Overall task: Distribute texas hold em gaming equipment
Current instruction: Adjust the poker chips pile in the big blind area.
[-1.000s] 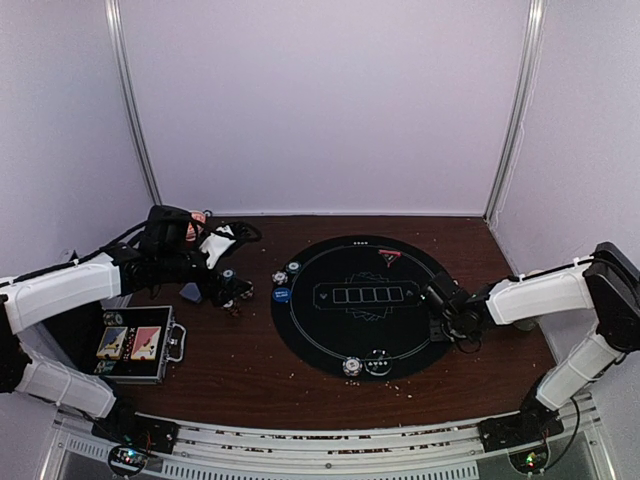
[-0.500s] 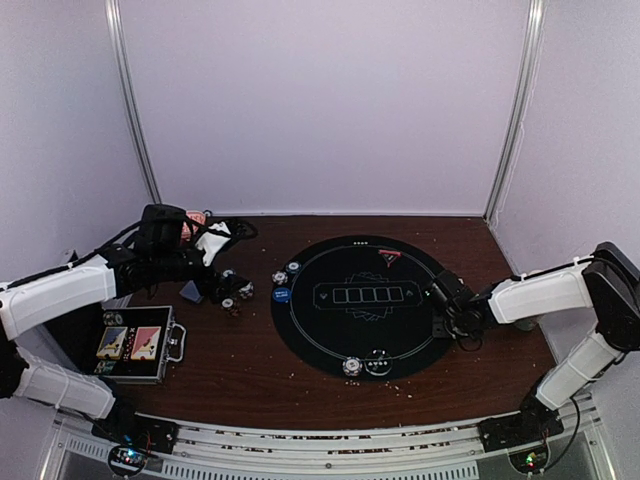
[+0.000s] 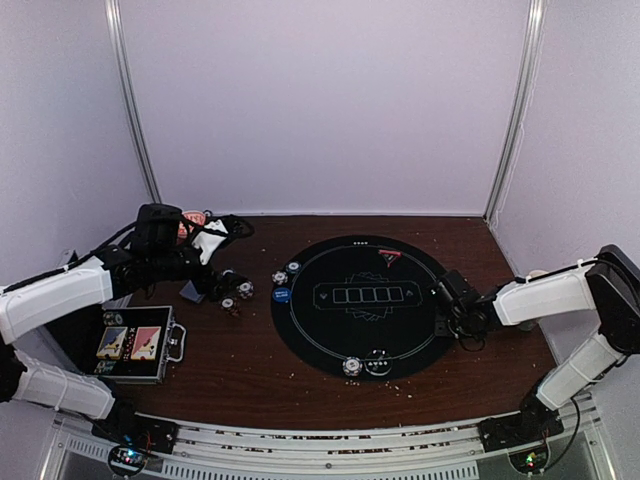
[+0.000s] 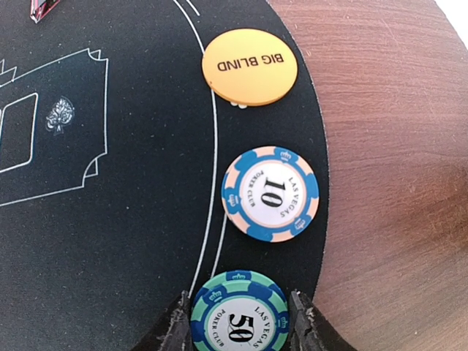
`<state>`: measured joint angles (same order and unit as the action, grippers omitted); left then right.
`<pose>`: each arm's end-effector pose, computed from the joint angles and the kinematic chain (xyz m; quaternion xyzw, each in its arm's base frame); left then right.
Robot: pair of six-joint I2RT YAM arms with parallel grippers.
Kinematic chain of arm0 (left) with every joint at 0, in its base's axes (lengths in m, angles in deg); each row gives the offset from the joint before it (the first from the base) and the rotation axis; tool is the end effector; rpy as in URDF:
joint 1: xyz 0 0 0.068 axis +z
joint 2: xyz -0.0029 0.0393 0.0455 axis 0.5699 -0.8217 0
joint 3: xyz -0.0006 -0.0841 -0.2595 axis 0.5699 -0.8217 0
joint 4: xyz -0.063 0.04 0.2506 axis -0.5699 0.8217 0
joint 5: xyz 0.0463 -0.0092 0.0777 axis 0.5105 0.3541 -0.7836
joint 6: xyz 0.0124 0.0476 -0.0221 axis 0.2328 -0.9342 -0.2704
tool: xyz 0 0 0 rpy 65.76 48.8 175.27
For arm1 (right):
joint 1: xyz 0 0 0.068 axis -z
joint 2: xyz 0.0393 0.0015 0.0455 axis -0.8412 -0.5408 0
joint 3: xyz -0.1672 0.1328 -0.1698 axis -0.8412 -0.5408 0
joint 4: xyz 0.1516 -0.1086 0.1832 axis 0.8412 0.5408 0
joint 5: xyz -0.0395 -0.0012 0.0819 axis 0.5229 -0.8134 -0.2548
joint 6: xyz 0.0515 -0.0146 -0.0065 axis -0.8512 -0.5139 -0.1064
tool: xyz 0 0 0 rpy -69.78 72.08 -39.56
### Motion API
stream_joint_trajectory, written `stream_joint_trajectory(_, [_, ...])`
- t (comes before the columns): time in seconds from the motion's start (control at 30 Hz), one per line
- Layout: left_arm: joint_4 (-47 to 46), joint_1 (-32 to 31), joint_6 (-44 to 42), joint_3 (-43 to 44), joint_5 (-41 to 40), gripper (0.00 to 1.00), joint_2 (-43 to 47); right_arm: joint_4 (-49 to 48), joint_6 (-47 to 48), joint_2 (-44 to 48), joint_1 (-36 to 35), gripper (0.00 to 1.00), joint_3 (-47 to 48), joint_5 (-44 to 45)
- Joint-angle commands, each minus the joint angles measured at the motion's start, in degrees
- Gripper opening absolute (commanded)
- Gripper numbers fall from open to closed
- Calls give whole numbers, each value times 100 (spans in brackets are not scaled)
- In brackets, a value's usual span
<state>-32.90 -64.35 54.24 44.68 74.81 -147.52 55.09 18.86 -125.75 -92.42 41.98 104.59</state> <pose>0.2273 -0.1367 0.2740 0.4047 0.7702 -0.1217 0.4777 0.2109 0.1329 0.1282 0.0769 0.9553 -0.0046 0.2855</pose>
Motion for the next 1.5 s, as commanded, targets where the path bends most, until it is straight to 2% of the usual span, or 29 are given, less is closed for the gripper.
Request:
stream_joint_trajectory(0.0, [-318, 45, 28, -68, -56, 98, 142, 57, -79, 40, 157, 43, -180, -40])
stream_joint_trajectory(0.23, [-327, 49, 37, -81, -68, 98, 200, -71, 1, -9, 368, 40, -178, -83])
stream_joint_trajectory(0.73, [-353, 52, 37, -100, -81, 98, 237, 52, 135, -187, 396, 39, 125, 60])
stream_joint_trajectory(0.8, [-353, 52, 37, -90, -85, 98, 235, 107, 150, -159, 395, 43, 165, 53])
stream_joint_trajectory(0.93, [-353, 52, 37, -99, -93, 98, 244, 267, 167, -17, 393, 60, 220, -21])
stream_joint_trajectory(1.07, [-358, 58, 39, -99, -93, 98, 244, 395, 129, 353, 378, 63, 155, -100])
stream_joint_trajectory(1.23, [-353, 51, 46, -99, -98, 98, 253, 464, 97, 755, 352, 57, 1, -219])
stream_joint_trajectory(1.47, [-353, 54, 46, -98, -102, 98, 266, 286, 90, 785, 327, 42, -220, -430])
